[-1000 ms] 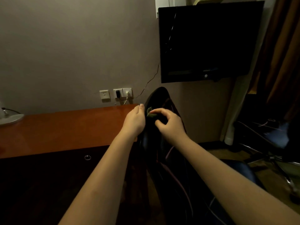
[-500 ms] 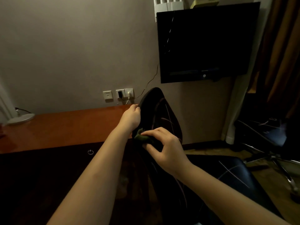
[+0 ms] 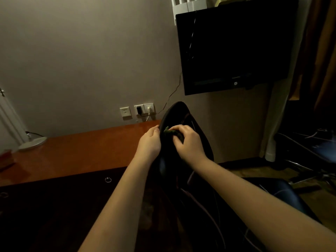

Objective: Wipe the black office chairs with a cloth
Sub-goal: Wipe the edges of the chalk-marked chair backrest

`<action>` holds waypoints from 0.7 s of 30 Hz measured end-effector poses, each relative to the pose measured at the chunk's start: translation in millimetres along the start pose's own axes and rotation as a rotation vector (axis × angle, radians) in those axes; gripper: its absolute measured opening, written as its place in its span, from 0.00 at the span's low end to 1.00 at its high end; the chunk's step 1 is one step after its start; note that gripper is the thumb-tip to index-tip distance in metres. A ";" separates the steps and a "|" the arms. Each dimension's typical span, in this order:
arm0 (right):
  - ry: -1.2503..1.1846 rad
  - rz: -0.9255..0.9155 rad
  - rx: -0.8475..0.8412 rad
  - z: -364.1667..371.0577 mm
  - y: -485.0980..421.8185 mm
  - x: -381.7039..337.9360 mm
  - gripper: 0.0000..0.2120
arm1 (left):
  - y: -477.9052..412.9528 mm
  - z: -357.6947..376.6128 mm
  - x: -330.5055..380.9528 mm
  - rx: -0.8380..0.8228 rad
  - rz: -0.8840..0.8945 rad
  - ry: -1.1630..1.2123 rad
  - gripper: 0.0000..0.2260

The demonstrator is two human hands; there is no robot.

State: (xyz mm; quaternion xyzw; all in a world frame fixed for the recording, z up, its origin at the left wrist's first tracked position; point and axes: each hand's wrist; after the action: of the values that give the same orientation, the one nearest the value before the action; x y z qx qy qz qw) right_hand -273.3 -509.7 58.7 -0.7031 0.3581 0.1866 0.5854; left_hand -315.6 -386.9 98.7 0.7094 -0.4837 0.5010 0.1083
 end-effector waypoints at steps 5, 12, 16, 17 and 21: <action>0.122 0.067 0.047 25.2 -59.3 26.3 0.10 | -2.1 0.4 -2.3 -0.005 -0.010 0.057 0.18; 0.196 0.188 0.046 44.1 -101.3 48.1 0.09 | -4.3 1.7 -5.4 0.009 -0.011 0.083 0.18; 0.189 0.094 -0.035 36.1 -94.3 35.2 0.11 | -0.9 2.5 -2.4 0.007 0.006 0.080 0.18; 0.182 0.058 -0.062 32.3 -91.0 29.0 0.11 | 0.1 2.4 -1.0 0.009 0.003 0.078 0.18; 0.153 -0.109 -0.183 15.6 -66.5 -2.8 0.11 | 0.2 2.9 1.1 0.023 -0.096 0.126 0.21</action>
State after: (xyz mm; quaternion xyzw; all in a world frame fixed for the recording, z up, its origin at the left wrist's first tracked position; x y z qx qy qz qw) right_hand -224.8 -490.1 102.6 -0.7841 0.3445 0.1322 0.4990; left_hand -313.9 -389.5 98.1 0.7001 -0.4354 0.5445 0.1543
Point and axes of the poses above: each hand's wrist, its own y-axis away from the middle knuckle, its own z-axis out of the palm, x = y × z, and after that the axes turned 10 degrees about x, right-handed
